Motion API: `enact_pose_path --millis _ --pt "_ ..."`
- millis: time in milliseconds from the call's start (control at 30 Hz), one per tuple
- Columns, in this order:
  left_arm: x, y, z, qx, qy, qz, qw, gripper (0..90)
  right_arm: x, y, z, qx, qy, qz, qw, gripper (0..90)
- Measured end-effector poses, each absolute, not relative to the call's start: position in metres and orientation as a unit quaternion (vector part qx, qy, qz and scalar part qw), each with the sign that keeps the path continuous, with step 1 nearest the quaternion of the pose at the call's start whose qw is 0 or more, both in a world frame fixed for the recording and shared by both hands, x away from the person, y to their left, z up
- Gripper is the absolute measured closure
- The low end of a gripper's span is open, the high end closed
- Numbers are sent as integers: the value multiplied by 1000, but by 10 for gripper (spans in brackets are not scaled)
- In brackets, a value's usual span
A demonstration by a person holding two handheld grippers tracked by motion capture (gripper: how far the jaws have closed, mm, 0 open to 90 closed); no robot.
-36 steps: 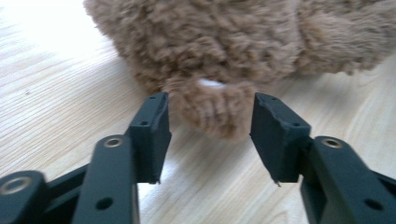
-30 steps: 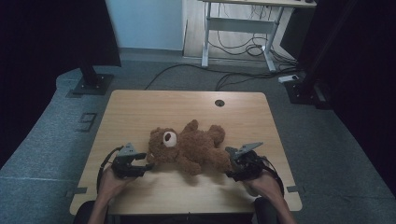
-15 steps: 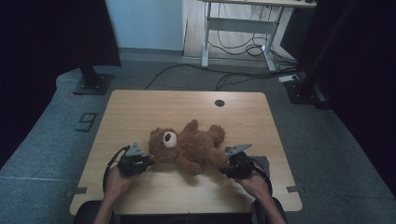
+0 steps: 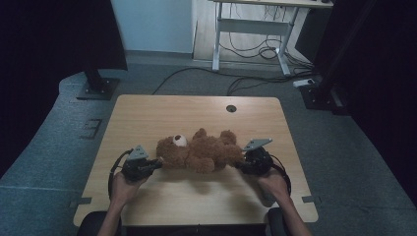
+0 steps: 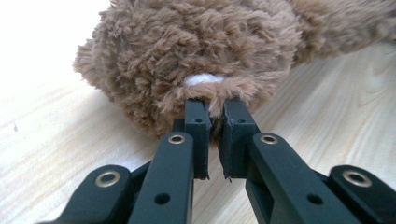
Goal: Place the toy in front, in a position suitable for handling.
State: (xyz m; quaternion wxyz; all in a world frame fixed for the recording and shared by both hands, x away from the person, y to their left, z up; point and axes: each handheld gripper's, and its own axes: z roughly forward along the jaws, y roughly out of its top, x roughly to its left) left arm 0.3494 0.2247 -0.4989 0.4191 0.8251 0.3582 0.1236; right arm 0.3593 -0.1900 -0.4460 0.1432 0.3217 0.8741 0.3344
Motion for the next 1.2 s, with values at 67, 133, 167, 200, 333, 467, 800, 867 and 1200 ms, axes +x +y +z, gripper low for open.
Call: enact_pose_path --millis 67,133,167,200,333,467,800,867,1200 --pt "350 227 -502 819 364 115 428 822 363 -188 -450 324 874 332 144 599" --pt "350 227 -501 821 362 117 425 822 364 -188 -453 328 872 333 145 590" --pt "350 226 -501 821 362 117 425 822 365 -190 -454 330 871 335 143 579" --pt "350 226 -501 820 363 116 426 821 365 -191 -455 333 869 337 144 563" --pt "349 225 -501 818 368 114 427 821 362 -196 -459 344 862 344 145 482" --pt "350 226 -501 818 369 111 426 821 355 -202 -465 345 860 346 144 419" --pt "350 227 -502 817 371 107 429 819 336 -201 -505 358 857 355 110 439" --pt "350 227 -502 817 371 107 429 819 335 -192 -511 352 856 362 110 454" --pt "349 227 -501 817 369 106 429 818 340 -148 -514 343 847 383 134 410"
